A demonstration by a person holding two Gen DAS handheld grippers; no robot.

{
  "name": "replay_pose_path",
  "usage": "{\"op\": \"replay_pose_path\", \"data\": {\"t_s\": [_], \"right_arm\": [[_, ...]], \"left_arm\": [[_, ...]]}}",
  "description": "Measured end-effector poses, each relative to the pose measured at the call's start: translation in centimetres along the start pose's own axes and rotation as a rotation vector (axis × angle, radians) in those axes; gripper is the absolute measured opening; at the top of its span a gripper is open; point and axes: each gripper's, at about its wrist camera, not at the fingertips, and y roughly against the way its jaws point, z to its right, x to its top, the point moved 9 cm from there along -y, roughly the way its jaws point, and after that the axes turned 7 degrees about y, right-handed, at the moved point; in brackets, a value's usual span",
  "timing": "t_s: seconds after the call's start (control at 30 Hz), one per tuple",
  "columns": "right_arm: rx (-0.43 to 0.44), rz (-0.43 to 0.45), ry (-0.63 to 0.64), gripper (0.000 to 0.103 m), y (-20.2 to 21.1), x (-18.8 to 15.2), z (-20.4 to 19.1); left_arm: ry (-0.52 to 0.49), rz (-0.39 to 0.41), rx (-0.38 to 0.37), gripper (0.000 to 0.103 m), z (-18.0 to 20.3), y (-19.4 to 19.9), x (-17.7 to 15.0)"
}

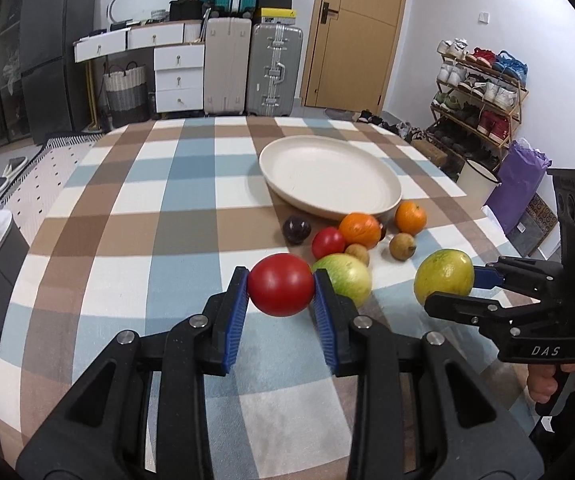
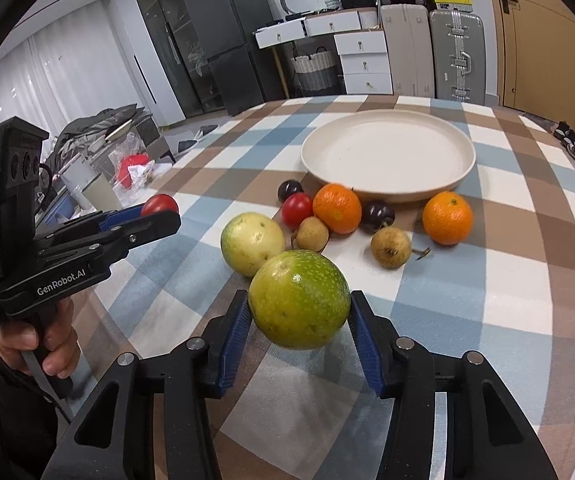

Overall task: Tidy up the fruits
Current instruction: 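Carry the tomato and green citrus over the cream plate with both tools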

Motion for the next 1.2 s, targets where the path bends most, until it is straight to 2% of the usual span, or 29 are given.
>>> {"op": "replay_pose_path", "data": {"t_s": [0.6, 1.2], "right_arm": [[-0.056, 0.104, -0.028, 0.050, 4.3, 4.4, 4.2], [-0.079, 0.171, -0.037, 0.050, 5.5, 9.3, 6.8]], "left_arm": [[-0.030, 0.118, -0.037, 0.029, 3.5, 0.1, 5.8], [-0.057, 0.177, -0.042, 0.029, 5.9, -3.6, 10.1]]}}
